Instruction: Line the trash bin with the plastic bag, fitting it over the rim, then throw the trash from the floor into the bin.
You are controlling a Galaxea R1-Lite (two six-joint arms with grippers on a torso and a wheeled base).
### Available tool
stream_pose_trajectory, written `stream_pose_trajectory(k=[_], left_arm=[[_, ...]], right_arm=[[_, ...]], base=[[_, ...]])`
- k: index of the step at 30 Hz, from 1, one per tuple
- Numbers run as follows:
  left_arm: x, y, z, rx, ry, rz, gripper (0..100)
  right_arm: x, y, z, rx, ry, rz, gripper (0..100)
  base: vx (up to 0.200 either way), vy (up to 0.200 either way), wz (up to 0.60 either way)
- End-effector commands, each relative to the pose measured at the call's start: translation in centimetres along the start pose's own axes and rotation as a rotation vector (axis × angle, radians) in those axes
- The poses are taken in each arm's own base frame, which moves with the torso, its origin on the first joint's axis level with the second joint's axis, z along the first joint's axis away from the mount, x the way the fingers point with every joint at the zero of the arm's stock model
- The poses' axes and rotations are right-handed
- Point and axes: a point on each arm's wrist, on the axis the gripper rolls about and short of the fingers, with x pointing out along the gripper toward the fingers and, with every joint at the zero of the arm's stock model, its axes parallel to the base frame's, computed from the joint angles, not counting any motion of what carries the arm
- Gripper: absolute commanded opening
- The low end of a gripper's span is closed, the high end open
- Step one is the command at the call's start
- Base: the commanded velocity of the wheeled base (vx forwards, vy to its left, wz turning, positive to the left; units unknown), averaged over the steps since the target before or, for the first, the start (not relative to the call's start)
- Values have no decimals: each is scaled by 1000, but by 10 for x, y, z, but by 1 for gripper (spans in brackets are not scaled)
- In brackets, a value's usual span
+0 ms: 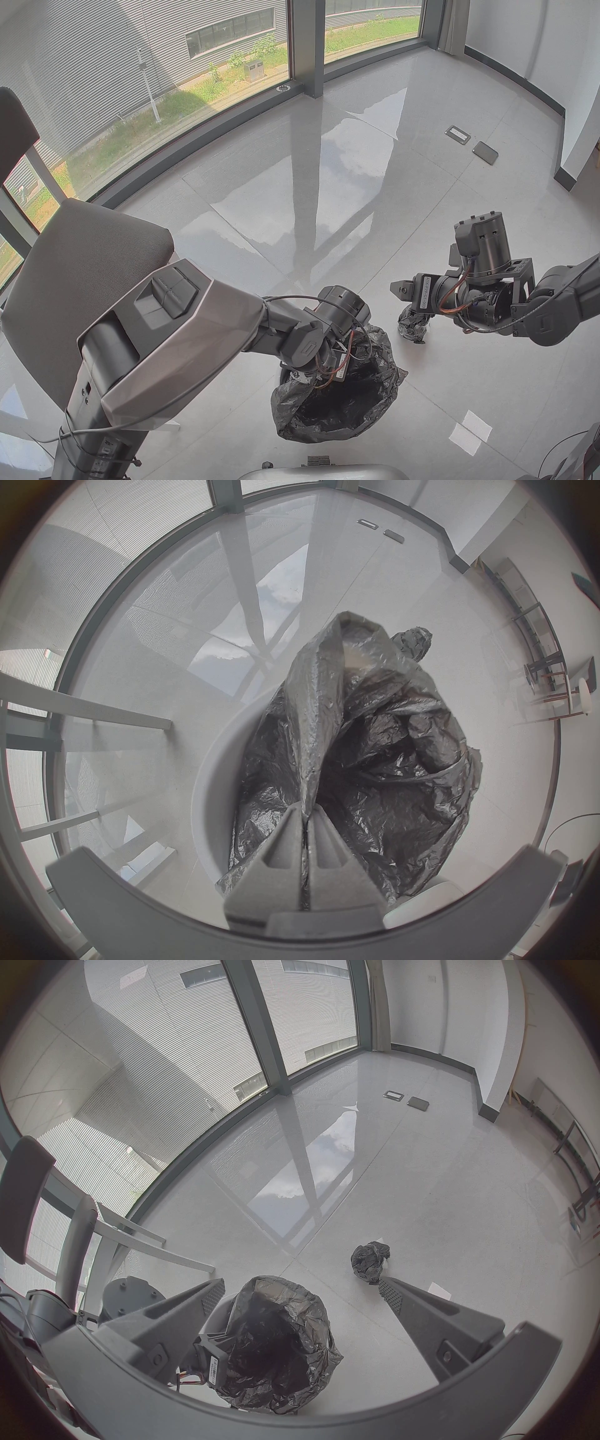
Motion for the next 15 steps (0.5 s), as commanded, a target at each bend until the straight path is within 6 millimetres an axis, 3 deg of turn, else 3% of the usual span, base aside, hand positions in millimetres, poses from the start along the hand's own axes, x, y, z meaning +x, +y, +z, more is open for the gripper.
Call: stream_pose_trajectory(k=[1,15], left_arm=[[-12,9,9,-22,-28,2,0],[-25,54,27,-103,-34,61,0]], right_arm=[[1,-2,1,-9,-1,-6,100],[2,-2,2,-7,-14,-2,100]], base=[[0,0,0],[0,0,0]])
